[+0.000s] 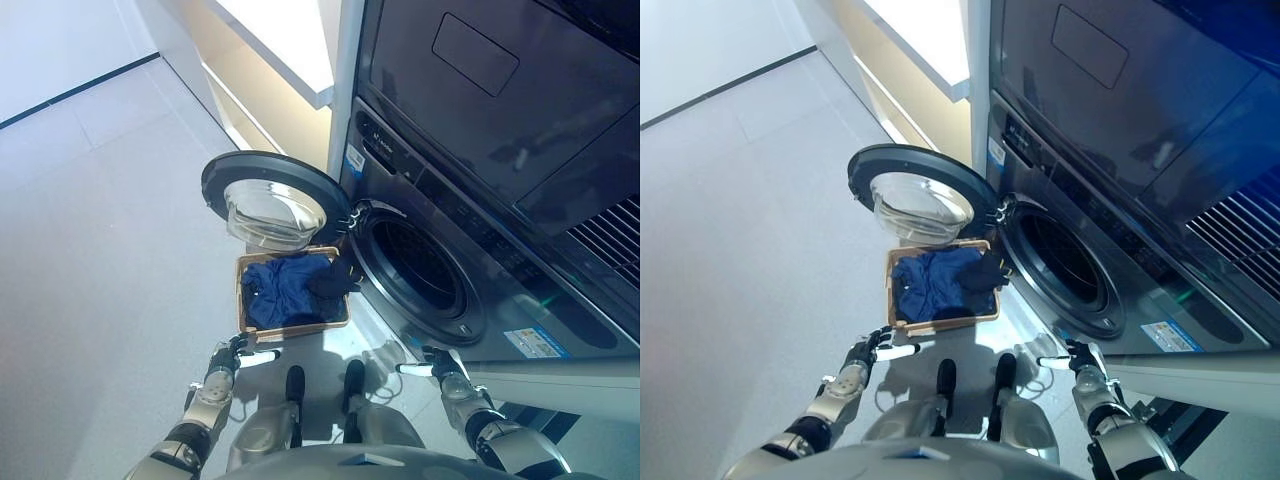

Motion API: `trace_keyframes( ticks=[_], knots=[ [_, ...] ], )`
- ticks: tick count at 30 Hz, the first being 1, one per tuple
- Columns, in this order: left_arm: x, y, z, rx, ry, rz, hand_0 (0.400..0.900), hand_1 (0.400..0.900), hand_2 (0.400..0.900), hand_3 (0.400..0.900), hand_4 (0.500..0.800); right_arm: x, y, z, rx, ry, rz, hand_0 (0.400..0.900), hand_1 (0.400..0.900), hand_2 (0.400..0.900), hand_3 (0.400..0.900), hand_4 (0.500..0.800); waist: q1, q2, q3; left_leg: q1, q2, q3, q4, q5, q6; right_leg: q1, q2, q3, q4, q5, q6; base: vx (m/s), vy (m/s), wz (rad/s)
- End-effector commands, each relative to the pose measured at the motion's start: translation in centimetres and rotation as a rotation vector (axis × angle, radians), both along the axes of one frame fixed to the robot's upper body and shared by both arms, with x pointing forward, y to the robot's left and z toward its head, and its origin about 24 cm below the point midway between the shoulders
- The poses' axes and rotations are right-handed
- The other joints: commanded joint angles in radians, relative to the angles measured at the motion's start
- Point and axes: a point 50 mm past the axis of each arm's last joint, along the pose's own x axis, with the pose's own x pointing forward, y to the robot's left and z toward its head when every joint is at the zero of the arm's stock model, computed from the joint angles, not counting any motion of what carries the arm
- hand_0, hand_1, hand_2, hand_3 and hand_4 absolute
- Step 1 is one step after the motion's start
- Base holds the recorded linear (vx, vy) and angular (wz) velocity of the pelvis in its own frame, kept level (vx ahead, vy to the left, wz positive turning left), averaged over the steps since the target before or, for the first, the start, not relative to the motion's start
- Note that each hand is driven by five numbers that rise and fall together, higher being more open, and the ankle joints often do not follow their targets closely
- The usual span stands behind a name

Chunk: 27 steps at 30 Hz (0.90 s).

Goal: Put the clothes in the basket into the washing machine.

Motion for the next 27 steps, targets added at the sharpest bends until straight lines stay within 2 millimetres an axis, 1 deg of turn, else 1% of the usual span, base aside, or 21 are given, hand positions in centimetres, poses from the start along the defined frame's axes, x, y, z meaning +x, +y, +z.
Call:
trace_keyframes(
  ticks=[1,12,17,20,22,24,25,26,27],
  knots=[
    [1.6,0.3,0.8,0.025,-0.053,-0.018,0.900,0.900,0.900,0.900,0.800,1.0,-0.1,0.6,-0.002,-0.058,-0.001,0.900,0.900,0.900,0.900,0.800,-0.004,-0.006,-0.032,0.023,0.035,-0.034,0.059,-0.135,-0.050,0.059,-0.033,0.029,0.073,-0.114,0.069,0.00,0.000,0.00],
    [1.2,0.2,0.5,0.029,-0.037,-0.022,0.900,0.900,0.900,0.900,0.800,0.6,0.0,0.4,-0.004,-0.039,0.005,0.900,0.900,0.900,0.900,0.800,-0.003,-0.004,-0.034,0.025,0.035,-0.034,0.054,-0.134,-0.050,0.061,-0.033,0.030,0.067,-0.112,0.070,0.00,0.000,0.00],
    [1.3,0.2,0.6,0.033,-0.043,-0.024,0.900,0.900,0.900,0.900,0.800,1.3,-0.1,0.7,-0.014,-0.065,0.014,0.900,0.900,0.900,0.900,0.800,-0.002,-0.003,-0.025,0.016,0.034,-0.034,0.055,-0.132,-0.050,0.050,-0.034,0.030,0.068,-0.109,0.072,0.00,0.000,0.00],
    [1.6,0.1,0.9,0.030,-0.062,-0.023,0.900,0.900,0.900,0.900,0.800,2.7,-0.1,1.6,-0.020,-0.130,0.024,0.900,0.900,0.900,0.900,0.800,-0.002,-0.002,-0.010,-0.001,0.033,-0.037,0.058,-0.127,-0.050,0.033,-0.034,0.030,0.072,-0.105,0.073,-0.03,0.003,0.00],
    [1.8,0.1,1.1,0.031,-0.077,-0.021,0.900,0.900,0.900,0.900,0.800,4.4,0.1,2.7,-0.028,-0.203,0.046,0.900,0.900,0.900,0.900,0.800,0.000,-0.001,0.008,-0.021,0.031,-0.039,0.061,-0.119,-0.050,0.014,-0.036,0.030,0.075,-0.100,0.074,-0.08,0.007,0.02],
    [2.3,0.0,1.5,0.029,-0.108,-0.021,0.900,0.900,0.900,0.900,0.800,6.9,0.6,4.6,-0.067,-0.301,0.119,0.900,0.900,0.900,0.900,0.800,0.004,0.001,0.036,-0.055,0.028,-0.040,0.069,-0.111,-0.049,-0.020,-0.037,0.029,0.083,-0.094,0.075,-0.13,0.010,0.01],
    [2.7,-0.1,1.8,0.032,-0.132,-0.028,0.900,0.900,0.900,0.900,0.800,8.2,1.1,5.7,-0.094,-0.352,0.177,0.900,0.900,0.900,0.900,0.800,0.007,0.002,0.050,-0.075,0.027,-0.042,0.073,-0.106,-0.049,-0.040,-0.039,0.029,0.088,-0.089,0.075,-0.17,0.012,0.02],
    [3.2,-0.3,2.3,0.032,-0.165,-0.038,0.900,0.900,0.900,0.900,0.800,10.0,1.7,7.3,-0.151,-0.415,0.264,0.900,0.900,0.900,0.900,0.800,0.014,0.005,0.073,-0.099,0.025,-0.044,0.081,-0.100,-0.049,-0.064,-0.040,0.027,0.095,-0.085,0.076,-0.15,0.013,0.03],
    [3.4,-0.4,2.5,0.030,-0.182,-0.045,0.900,0.900,0.900,0.900,0.800,11.1,2.1,8.4,-0.196,-0.456,0.321,0.900,0.900,0.900,0.900,0.800,0.017,0.007,0.088,-0.120,0.024,-0.043,0.090,-0.098,-0.048,-0.083,-0.043,0.026,0.102,-0.083,0.075,-0.14,0.019,0.03]
  ],
)
